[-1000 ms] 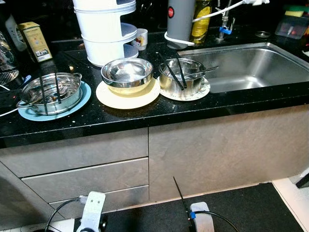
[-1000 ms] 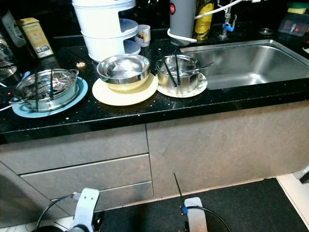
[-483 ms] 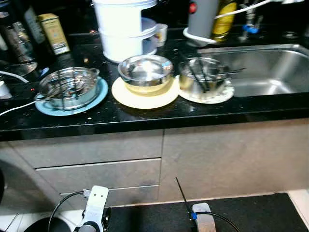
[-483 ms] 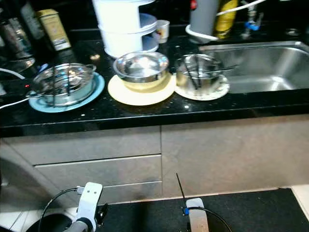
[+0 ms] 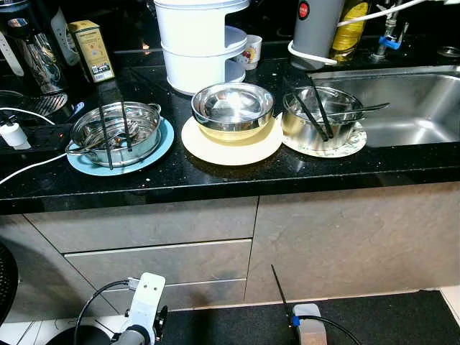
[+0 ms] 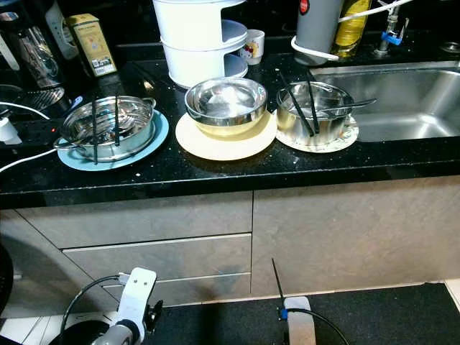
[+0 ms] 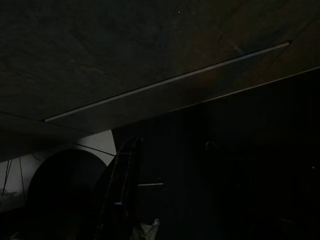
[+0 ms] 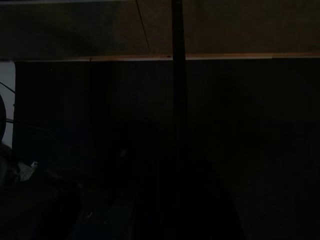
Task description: Kitchen organization
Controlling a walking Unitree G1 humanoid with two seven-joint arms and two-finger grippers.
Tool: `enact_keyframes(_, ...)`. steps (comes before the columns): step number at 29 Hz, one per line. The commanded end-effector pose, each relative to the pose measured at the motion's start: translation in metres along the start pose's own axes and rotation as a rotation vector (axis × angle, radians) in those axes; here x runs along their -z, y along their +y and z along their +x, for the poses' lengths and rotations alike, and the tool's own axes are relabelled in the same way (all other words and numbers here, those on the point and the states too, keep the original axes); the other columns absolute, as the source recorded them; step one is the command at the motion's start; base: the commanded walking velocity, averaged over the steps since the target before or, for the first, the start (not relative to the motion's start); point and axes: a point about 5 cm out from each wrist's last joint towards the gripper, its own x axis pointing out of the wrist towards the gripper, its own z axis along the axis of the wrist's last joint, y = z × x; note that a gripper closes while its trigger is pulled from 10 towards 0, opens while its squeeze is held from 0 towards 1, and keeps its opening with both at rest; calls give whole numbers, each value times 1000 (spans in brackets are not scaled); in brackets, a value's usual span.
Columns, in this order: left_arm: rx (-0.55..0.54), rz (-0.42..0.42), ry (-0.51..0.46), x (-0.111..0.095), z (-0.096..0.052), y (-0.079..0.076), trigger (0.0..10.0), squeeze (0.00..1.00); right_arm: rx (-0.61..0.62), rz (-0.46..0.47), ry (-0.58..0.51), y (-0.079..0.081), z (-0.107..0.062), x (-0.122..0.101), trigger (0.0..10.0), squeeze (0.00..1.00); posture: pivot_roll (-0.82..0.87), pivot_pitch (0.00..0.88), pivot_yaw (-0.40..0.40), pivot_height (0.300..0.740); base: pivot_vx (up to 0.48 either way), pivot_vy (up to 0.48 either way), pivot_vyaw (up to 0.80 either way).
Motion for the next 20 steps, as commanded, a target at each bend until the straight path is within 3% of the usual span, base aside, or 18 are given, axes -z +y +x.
enact_keyframes(1,8,13,35,6,-1,0,10000,0,7,21,40,1,-3,11,10000,0,-60,193,21,740,0,0,0)
enact_keyframes(8,0,3,44,6,-1,0,10000,0,11,27,41,1,-3,12,10000,0,-60,188,26,740,0,0,0)
enact_keyframes(14,-47,-56,57,8,-1,6,10000,0,13,30,39,1,-3,12,10000,0,-61,187,29,740,0,0,0)
enact_keyframes(20,-54,-65,62,9,-2,7,10000,0,14,29,36,0,-3,11,10000,0,-65,184,31,740,0,-325,0)
